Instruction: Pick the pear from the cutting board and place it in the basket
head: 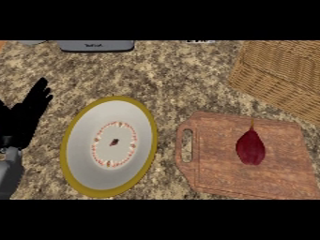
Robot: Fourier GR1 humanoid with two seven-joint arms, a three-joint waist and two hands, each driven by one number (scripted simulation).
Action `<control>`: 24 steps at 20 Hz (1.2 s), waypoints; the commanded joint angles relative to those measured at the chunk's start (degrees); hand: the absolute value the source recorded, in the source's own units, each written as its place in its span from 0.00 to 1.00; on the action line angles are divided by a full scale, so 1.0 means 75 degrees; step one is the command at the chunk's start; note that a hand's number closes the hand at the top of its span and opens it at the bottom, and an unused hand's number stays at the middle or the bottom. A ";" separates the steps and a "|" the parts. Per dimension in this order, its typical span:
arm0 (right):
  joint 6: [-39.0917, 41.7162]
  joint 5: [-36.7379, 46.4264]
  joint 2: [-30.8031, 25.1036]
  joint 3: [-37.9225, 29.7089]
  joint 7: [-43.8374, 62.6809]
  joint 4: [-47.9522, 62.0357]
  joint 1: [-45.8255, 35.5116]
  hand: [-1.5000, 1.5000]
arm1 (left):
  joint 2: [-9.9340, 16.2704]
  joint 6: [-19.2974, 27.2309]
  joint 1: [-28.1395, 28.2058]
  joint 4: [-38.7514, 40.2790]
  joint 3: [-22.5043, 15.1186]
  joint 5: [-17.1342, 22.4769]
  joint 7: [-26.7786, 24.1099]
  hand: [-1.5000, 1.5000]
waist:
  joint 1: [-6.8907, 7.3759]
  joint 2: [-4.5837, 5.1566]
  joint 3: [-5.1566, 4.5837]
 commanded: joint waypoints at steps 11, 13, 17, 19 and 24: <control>-0.1865 0.3554 0.3324 0.1058 -0.2267 -0.0587 0.0698 0.00 | -0.0322 -0.0336 -0.0002 0.0105 0.0195 -0.0366 -0.0077 0.50 | 0.0120 0.0038 0.0001; -0.2131 0.3808 0.3756 0.1348 -0.2500 -0.0660 0.0797 0.00 | -0.0320 -0.0370 0.0176 -0.0269 0.0298 -0.0285 0.0121 0.50 | 0.0119 0.0022 0.0000; -0.2346 0.3526 0.4127 0.1278 -0.2447 -0.0282 0.0433 0.00 | -0.0500 -0.0377 0.0062 -0.0006 0.0302 -0.0613 0.0021 0.50 | 0.0107 0.0015 -0.0002; -0.2575 0.3654 0.4379 0.1454 -0.2737 0.0449 -0.0054 0.00 | -0.0386 -0.0571 -0.0295 0.0167 0.0440 -0.0475 0.0209 0.50 | 0.0125 0.0026 -0.0001; -0.3019 0.4904 0.4570 0.2266 -0.2541 0.0795 -0.0291 0.00 | -0.0628 -0.0643 -0.0159 0.0265 0.0511 -0.0758 -0.0080 0.50 | 0.0127 0.0028 -0.0003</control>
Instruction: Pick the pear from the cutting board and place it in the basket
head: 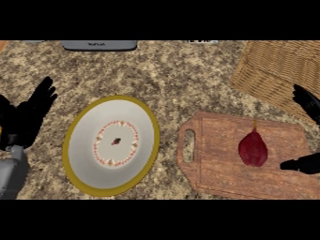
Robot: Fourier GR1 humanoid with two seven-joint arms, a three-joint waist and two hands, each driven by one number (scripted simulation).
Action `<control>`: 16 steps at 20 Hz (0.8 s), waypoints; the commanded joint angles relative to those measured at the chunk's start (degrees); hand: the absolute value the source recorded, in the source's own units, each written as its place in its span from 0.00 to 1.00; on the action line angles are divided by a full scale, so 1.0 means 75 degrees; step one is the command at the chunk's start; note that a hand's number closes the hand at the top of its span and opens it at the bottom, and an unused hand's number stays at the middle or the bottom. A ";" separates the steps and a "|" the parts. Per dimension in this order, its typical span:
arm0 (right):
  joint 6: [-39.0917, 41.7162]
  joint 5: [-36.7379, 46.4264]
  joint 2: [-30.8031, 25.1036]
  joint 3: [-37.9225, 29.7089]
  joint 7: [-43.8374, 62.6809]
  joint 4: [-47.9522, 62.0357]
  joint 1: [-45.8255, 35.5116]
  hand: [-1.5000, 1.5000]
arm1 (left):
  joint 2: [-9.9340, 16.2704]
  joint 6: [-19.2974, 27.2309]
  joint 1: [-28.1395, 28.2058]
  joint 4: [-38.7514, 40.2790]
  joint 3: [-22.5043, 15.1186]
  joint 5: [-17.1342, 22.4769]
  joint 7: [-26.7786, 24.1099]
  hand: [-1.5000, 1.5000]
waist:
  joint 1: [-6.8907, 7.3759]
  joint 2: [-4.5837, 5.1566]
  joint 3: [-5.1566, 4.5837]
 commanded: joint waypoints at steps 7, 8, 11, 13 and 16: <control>-0.0296 0.1239 0.0269 0.0805 -0.0132 0.0749 -0.0287 0.00 | -0.0090 -0.0549 -0.0126 0.0501 0.0526 -0.0178 -0.0334 0.50 | -0.0032 -0.0002 -0.0003; -0.0273 0.1381 0.0220 0.0858 -0.0297 0.1196 -0.0473 0.00 | -0.0235 -0.0298 0.0284 -0.0501 0.0319 -0.0241 0.0227 0.50 | 0.0001 -0.0007 -0.0001; -0.0098 0.1368 -0.0257 0.0416 -0.1246 0.2272 -0.0795 0.00 | -0.0420 -0.0270 -0.0124 0.0030 0.0395 -0.0477 0.0039 0.50 | -0.0010 0.0003 0.0000; -0.0145 0.1307 -0.0010 0.0478 -0.1165 0.1400 -0.0068 0.00 | -0.0351 -0.0470 0.0546 -0.0911 0.0560 -0.0342 0.0407 0.50 | -0.0014 -0.0011 -0.0001; 0.0144 0.1209 -0.0182 0.0307 -0.1366 0.1655 -0.0262 0.00 | -0.0551 -0.0500 0.0069 -0.0043 0.0652 -0.0573 0.0109 0.50 | -0.0023 -0.0005 -0.0002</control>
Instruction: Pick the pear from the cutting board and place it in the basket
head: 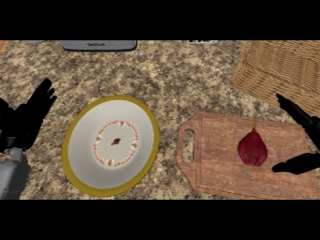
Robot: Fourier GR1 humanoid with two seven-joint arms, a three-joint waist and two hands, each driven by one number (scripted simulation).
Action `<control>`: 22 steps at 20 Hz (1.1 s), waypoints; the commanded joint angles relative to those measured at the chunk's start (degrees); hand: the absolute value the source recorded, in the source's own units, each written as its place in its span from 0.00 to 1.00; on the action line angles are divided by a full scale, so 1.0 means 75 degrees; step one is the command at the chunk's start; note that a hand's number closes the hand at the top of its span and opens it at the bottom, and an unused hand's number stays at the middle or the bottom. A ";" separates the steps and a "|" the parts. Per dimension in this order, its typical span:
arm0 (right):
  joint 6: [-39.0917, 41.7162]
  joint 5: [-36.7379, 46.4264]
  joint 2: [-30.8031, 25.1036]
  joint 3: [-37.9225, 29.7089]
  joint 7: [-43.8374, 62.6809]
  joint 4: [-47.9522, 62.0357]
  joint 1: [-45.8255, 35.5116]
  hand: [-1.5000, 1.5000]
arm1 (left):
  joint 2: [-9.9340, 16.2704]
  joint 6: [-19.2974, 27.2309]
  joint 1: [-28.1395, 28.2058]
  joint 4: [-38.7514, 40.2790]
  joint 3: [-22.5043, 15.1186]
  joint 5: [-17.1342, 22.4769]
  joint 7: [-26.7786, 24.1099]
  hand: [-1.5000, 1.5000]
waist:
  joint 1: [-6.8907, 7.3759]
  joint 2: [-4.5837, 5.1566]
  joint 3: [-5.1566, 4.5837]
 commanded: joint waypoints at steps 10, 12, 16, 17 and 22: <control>-0.0054 0.0275 0.0655 0.0509 -0.0540 -0.0137 0.0090 0.00 | -0.0074 -0.0409 0.0023 -0.0370 0.0328 -0.0147 0.0293 0.50 | 0.0012 -0.0003 0.0000; -0.0140 0.0431 0.0541 0.0442 -0.0379 -0.0880 0.0947 0.00 | -0.0445 -0.0113 0.0172 0.0015 0.0232 -0.0413 -0.0165 0.50 | -0.0032 -0.0006 -0.0002; -0.0152 0.0481 0.0460 0.0249 -0.0004 -0.0498 0.0222 0.00 | -0.0262 -0.0380 -0.0280 0.0317 0.0536 -0.0349 -0.0109 0.50 | -0.0012 -0.0001 -0.0002; -0.0601 0.1026 0.0625 0.0590 -0.0661 0.0109 0.0335 0.00 | -0.0425 -0.0217 -0.0334 0.0005 0.0281 -0.0444 0.0279 0.50 | -0.0001 0.0001 0.0000; -0.0780 0.1286 0.0671 0.0639 -0.0538 0.0363 0.0142 0.00 | -0.0283 -0.0368 0.0214 -0.1138 0.0473 -0.0213 0.0863 0.50 | 0.0040 -0.0007 0.0003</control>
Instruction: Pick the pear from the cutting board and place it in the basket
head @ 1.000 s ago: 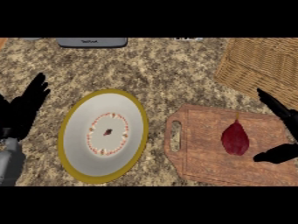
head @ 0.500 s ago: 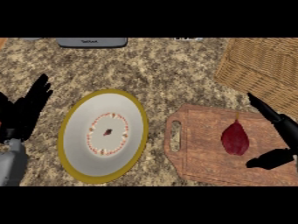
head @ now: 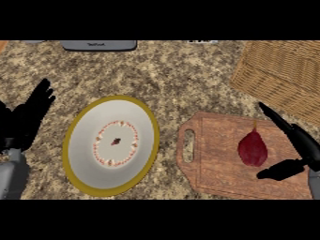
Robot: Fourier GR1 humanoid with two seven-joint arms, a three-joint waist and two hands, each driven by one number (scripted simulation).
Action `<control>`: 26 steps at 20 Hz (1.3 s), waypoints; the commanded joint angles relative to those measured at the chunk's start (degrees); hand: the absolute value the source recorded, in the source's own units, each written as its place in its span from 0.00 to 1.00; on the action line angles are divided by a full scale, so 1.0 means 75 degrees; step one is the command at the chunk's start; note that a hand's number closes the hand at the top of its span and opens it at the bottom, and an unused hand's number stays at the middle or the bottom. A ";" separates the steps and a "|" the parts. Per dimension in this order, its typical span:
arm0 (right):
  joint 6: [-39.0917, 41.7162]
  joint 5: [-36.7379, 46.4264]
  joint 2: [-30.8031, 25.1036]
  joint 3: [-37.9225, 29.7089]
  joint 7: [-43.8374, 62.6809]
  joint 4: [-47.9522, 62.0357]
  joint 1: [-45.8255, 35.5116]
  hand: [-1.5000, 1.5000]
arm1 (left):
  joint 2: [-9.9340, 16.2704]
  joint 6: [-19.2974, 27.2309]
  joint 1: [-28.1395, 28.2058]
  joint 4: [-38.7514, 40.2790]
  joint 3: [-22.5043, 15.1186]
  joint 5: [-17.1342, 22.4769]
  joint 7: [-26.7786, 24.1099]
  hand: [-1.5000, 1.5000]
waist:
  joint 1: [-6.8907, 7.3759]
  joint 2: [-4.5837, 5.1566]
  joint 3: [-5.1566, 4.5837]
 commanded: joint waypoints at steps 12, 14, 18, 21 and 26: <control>-0.0846 0.1348 0.0326 0.0775 -0.0401 0.0466 -0.0348 1.00 | -0.0055 -0.0252 -0.0303 0.0709 0.0326 -0.0095 -0.0518 0.50 | -0.0014 0.0008 0.0000; -0.1746 0.2497 0.1426 0.1847 0.1548 -0.0683 0.0143 1.00 | -0.0231 0.0051 -0.0109 -0.0109 -0.0016 -0.0256 0.0112 0.50 | -0.0036 -0.0025 -0.0008; -0.2200 0.3875 0.2250 0.2712 0.4456 -0.0583 -0.0778 1.00 | -0.0087 -0.0136 -0.0154 0.0006 -0.0036 -0.0261 0.0060 0.50 | 0.0190 -0.0026 -0.0041; -0.2453 0.3816 0.2275 0.4002 0.6125 -0.0745 -0.0936 1.00 | -0.0017 -0.0291 -0.0257 0.0292 0.0042 -0.0150 0.0062 0.50 | 0.0162 -0.0002 -0.0020; -0.3717 0.2656 0.2294 0.5749 0.8120 -0.0883 -0.1571 1.00 | -0.0171 -0.0091 0.0130 -0.0297 -0.0061 -0.0279 0.0091 0.50 | 0.0169 -0.0009 0.0003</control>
